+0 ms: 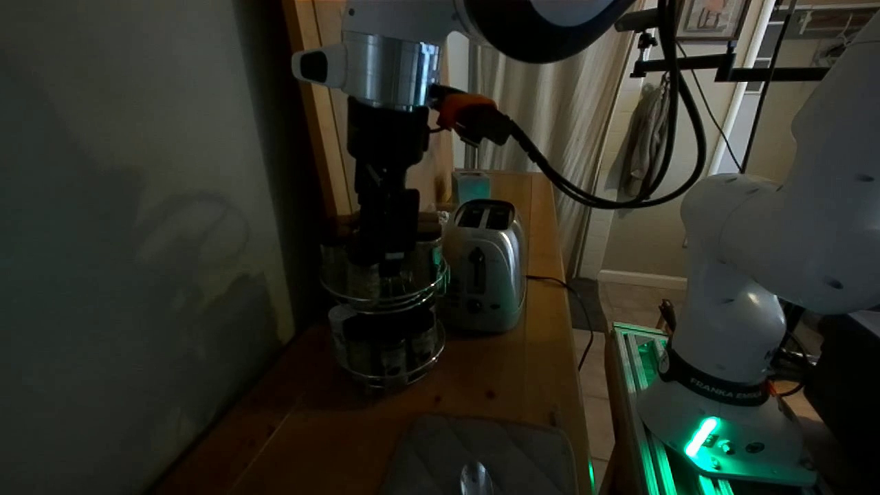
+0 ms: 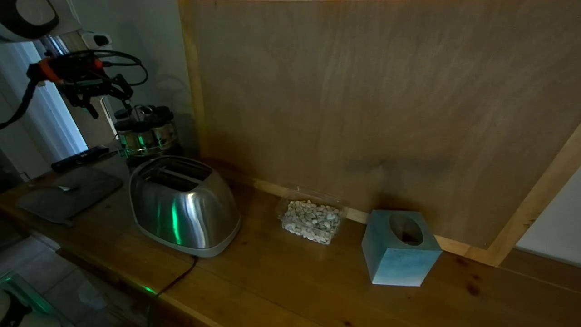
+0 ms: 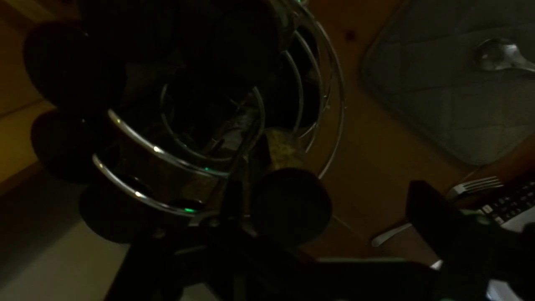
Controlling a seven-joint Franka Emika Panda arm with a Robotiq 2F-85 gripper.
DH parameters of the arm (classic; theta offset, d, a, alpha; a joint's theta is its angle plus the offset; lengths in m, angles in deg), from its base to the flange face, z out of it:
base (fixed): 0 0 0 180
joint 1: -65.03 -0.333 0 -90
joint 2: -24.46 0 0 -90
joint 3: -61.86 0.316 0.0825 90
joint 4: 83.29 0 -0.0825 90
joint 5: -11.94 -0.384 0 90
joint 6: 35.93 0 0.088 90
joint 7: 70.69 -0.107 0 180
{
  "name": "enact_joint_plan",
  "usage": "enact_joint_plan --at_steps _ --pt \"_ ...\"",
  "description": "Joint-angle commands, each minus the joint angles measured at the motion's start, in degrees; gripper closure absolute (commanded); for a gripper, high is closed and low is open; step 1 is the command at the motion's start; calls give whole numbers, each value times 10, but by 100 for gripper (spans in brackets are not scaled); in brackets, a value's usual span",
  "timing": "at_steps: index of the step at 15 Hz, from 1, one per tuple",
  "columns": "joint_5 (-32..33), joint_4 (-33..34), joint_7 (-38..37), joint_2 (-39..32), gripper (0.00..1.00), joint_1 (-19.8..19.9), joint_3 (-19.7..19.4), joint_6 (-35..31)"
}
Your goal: Put the spice bottle on the spice rack
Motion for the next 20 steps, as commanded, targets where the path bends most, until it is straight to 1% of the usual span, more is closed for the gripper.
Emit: enact_joint_plan --at_steps 1,7,17,19,20 --pt "7 10 -4 16 0 -6 9 4" --pt "14 26 -15 37 0 -9 25 14" --pt "23 61 -146 77 0 1 65 67" --pt "20 64 -154 81 0 -2 67 79" --pt "9 56 -136 74 0 -9 58 61"
